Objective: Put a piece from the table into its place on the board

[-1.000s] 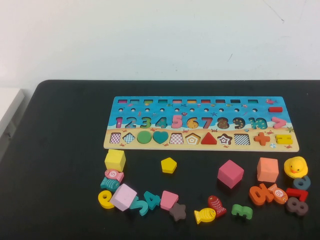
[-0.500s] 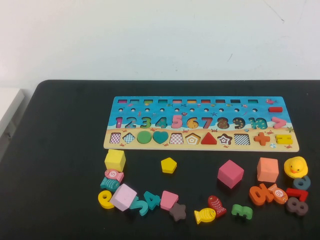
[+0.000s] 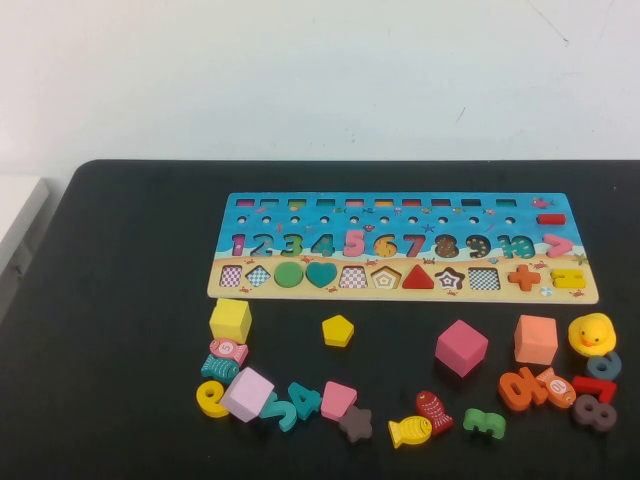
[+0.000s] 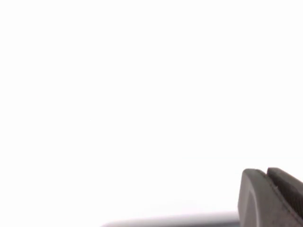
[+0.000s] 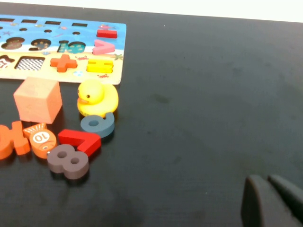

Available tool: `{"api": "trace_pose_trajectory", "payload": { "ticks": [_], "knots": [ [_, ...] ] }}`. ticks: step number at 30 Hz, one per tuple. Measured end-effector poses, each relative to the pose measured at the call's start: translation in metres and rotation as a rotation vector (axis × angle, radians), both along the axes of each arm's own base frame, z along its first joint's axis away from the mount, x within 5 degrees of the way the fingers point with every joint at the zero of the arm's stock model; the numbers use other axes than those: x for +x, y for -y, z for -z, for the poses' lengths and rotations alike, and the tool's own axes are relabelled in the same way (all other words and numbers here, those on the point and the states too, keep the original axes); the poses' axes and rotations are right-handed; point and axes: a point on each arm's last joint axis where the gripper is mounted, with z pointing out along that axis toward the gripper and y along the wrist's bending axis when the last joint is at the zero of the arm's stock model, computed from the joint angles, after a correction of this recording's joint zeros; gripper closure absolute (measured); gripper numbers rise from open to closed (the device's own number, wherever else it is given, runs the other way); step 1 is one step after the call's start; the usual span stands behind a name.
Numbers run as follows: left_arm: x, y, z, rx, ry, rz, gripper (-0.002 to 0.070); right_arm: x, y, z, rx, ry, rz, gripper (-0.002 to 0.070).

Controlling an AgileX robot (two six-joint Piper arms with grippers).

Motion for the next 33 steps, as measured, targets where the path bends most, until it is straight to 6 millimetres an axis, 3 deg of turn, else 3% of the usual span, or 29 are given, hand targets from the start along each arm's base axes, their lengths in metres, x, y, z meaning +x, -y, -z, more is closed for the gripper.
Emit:
{"api": "trace_pose_trajectory", "payload": {
  "ticks": [4,10,13,18,24,33],
  "knots": [
    [-0.004,-0.001,-0.010,-0.014,0.114,-0.003,0.0677,0.000,0.000,0.000,0.000,0.000,0.000,0.0658],
    [-0.004,-0.001,-0.010,-0.028,0.122,-0.001,0.0677,0.000,0.000,0.000,0.000,0.000,0.000,0.0657],
    [-0.003,0.000,-0.017,-0.029,-0.072,0.016,0.0677,0.000,0.000,0.000,0.000,0.000,0.000,0.0658],
    [0.005,0.002,-0.059,-0.037,-0.354,0.030,0.0677,0.000,0.000,0.000,0.000,0.000,0.000,0.0658],
    [0.046,0.008,-0.086,-0.007,-0.674,0.031,0.0677,0.000,0.000,0.000,0.000,0.000,0.000,0.0657],
    [0.137,0.027,-0.066,-0.028,-1.025,0.100,0.0677,0.000,0.000,0.000,0.000,0.000,0.000,0.0658]
  ]
}}
